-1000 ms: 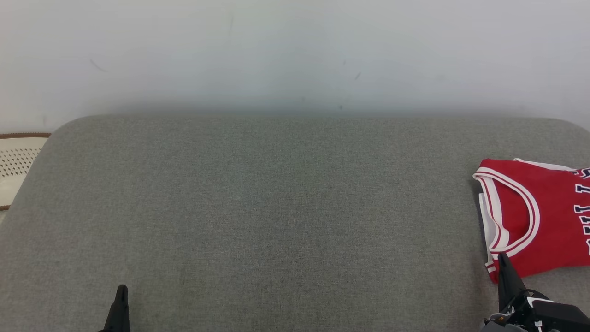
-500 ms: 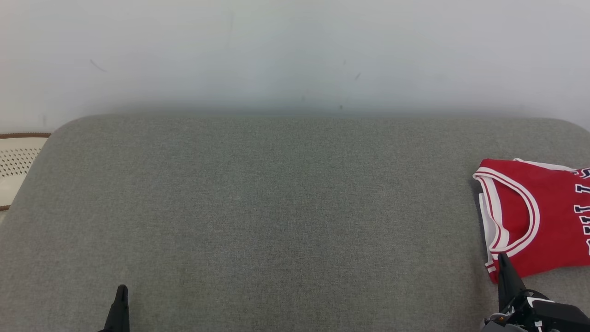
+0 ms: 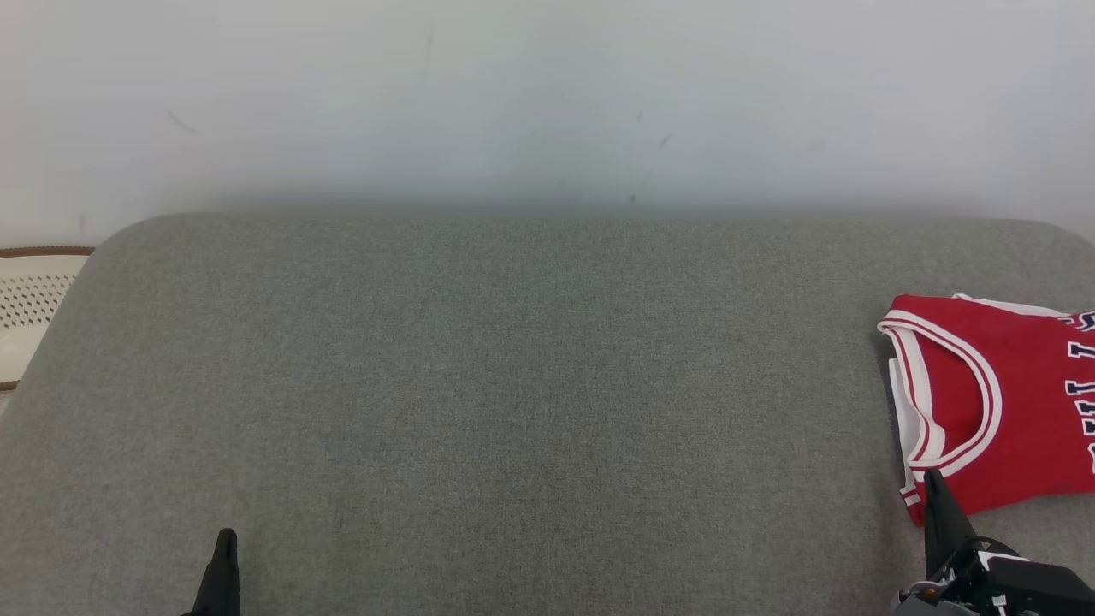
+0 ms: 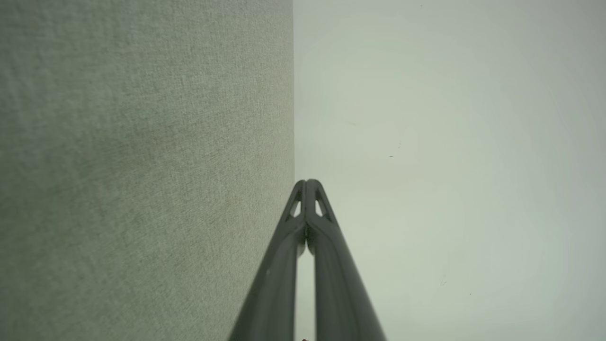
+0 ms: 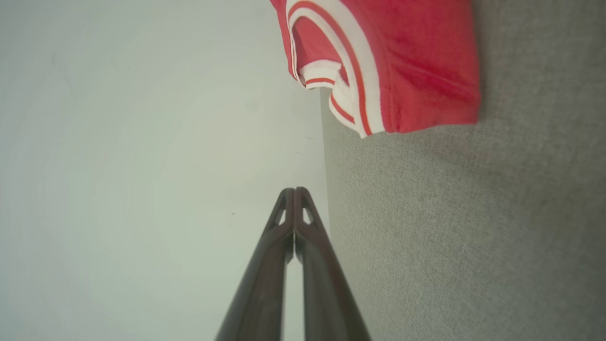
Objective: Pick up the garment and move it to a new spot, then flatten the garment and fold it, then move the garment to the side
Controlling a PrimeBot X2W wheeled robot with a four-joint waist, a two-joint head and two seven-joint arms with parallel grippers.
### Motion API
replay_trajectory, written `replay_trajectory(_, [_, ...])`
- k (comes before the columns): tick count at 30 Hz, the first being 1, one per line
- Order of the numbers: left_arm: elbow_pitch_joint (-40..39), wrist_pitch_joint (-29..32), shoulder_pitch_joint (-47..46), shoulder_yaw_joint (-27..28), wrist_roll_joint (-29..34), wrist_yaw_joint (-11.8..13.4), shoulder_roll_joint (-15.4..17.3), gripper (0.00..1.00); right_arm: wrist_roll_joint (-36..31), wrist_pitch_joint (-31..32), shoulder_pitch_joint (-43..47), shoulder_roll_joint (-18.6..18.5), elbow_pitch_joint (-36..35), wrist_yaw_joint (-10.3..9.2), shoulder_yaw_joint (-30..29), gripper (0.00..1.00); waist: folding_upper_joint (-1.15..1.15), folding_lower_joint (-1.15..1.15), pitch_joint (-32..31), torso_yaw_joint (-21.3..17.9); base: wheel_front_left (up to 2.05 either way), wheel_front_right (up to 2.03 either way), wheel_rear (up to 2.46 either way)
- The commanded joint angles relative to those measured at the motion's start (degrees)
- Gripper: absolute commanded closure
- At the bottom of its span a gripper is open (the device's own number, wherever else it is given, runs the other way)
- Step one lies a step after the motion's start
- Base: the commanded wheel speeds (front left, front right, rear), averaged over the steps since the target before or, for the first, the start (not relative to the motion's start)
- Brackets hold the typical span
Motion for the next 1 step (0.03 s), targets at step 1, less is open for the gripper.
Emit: replay_trajectory(1, [-0.09, 0.15, -0.57, 0.04, -0.38, -0.11, 0.17, 1.00, 0.01, 0.21, 0.14, 0.08, -0.20, 0.02, 0.04, 1.00, 0.00, 0.00, 0.00, 0.00, 0.00, 0.00, 0.00])
